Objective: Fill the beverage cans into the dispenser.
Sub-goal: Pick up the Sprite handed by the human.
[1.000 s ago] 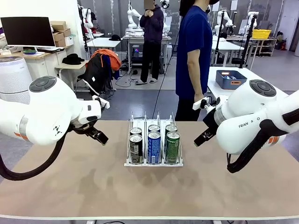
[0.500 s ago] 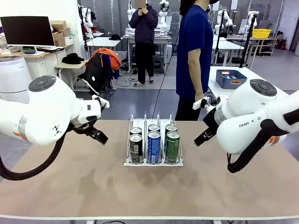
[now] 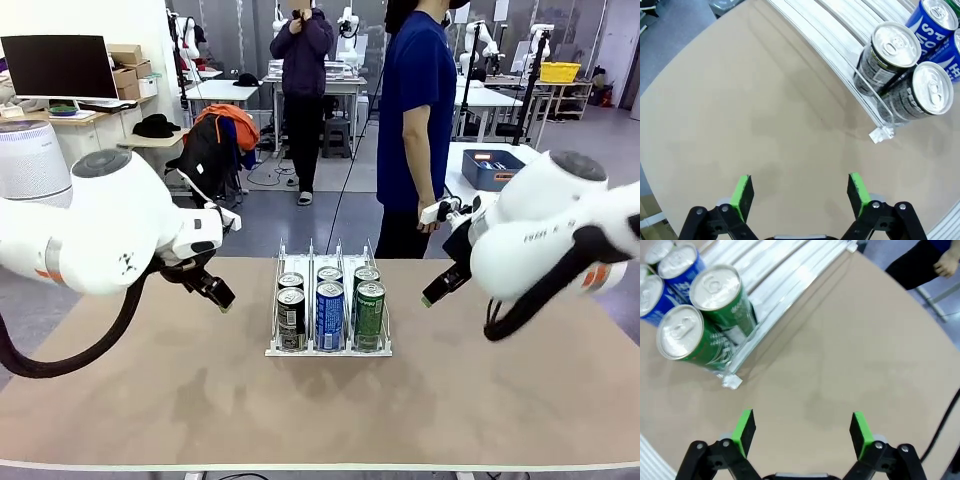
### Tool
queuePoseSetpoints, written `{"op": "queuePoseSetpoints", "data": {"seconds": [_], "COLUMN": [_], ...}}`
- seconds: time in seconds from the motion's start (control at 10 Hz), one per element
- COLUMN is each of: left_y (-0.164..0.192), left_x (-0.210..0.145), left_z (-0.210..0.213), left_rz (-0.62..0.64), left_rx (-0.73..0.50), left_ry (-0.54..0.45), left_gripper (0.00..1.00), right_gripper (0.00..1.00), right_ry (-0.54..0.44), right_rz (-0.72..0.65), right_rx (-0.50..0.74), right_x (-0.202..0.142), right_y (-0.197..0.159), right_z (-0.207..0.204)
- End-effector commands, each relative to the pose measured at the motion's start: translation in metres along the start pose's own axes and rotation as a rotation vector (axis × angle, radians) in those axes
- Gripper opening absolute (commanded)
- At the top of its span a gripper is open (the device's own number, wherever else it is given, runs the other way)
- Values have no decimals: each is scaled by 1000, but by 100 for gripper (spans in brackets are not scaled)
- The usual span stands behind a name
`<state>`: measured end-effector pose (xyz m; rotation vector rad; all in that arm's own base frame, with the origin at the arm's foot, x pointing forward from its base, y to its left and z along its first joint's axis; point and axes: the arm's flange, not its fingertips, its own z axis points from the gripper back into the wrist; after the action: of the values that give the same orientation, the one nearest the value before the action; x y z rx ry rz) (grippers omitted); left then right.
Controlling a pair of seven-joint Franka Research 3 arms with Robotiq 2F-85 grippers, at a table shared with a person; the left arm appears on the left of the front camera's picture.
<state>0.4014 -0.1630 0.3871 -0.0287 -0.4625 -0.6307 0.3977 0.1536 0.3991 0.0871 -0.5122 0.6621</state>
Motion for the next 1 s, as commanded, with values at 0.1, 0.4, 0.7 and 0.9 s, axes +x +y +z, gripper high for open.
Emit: {"op": "queuePoseSetpoints", "data": {"seconds": [0.1, 0.4, 0.7, 0.9], "left_y": [27, 58, 66, 61], "left_x": [-1, -1, -3, 0], "left_z": [43, 99, 121, 128], "left_rz": [-71, -189, -205, -229], "left_rx": [-169, -431, -443, -461], "left_ry": [59, -57, -140, -135], "left_gripper": [100, 100, 100, 100], "right_gripper": [100, 100, 100, 100], "right_ry": [33, 68, 8, 59], "right_rz": [-28, -13, -28, 0], "right_rx": [216, 382, 458, 438], "right_x": [7, 22, 26, 27], "right_y": [-19, -36, -59, -42], "right_z": [33, 75, 98, 99]}}
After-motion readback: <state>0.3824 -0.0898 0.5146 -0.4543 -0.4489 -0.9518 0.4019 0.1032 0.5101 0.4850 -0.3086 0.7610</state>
